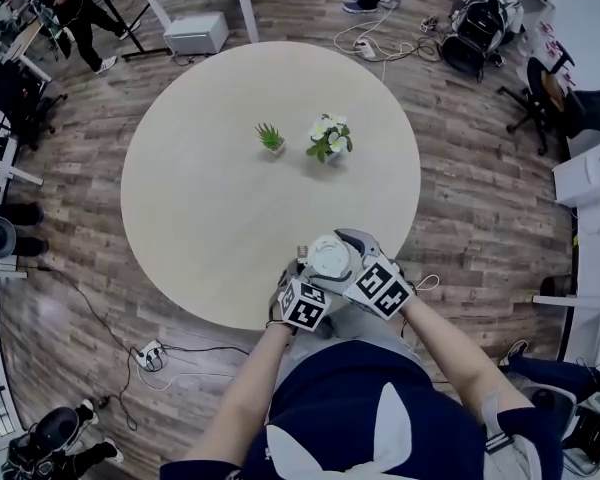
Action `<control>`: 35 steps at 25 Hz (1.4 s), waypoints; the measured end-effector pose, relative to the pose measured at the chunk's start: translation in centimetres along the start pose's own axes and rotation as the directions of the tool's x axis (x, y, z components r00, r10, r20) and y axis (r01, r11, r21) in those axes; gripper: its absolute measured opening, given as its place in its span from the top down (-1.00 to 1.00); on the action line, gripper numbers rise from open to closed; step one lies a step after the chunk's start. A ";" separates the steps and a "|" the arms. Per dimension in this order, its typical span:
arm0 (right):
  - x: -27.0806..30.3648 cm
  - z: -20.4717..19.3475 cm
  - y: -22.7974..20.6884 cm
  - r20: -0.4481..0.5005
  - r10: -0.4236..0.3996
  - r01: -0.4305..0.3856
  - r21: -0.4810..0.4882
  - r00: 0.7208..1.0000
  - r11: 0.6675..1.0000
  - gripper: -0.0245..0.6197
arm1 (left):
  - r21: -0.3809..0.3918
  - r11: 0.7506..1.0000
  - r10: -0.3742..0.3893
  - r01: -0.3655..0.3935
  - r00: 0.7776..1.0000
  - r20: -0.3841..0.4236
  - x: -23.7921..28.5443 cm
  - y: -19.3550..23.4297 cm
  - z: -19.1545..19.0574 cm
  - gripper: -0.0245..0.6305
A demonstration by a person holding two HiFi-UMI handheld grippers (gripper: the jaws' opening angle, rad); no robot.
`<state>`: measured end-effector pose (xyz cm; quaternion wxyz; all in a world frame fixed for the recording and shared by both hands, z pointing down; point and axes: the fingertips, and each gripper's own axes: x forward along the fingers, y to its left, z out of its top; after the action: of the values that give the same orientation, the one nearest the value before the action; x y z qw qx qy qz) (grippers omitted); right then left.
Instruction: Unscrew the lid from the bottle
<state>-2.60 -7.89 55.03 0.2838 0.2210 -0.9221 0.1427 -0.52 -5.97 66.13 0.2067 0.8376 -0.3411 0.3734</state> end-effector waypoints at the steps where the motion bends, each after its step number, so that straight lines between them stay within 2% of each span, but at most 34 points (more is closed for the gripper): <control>1: 0.0 0.0 -0.2 0.011 -0.021 0.021 0.022 1.000 1.000 -0.44 | 0.000 1.000 0.000 0.000 1.000 0.000 0.0 0.0 0.0 0.00; 7: 0.2 -0.3 -0.7 0.041 -0.087 0.083 0.087 0.995 0.993 -0.46 | 0.000 1.000 -0.001 0.001 1.000 0.001 0.1 0.0 -0.1 0.00; 17: 0.2 -0.5 -0.7 0.046 -0.069 0.062 0.150 0.997 0.987 -0.43 | 0.000 1.000 -0.002 0.002 1.000 0.003 0.1 -0.1 -0.3 0.00; 35: 0.4 -0.5 -0.8 0.002 -0.055 0.054 0.140 0.998 0.989 -0.42 | -0.001 1.000 -0.002 0.002 1.000 -0.001 0.2 0.1 -0.3 0.00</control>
<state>-2.26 -8.46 55.78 0.2688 0.2659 -0.9042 0.1984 -0.64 -5.89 66.47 0.2078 0.8376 -0.3402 0.3735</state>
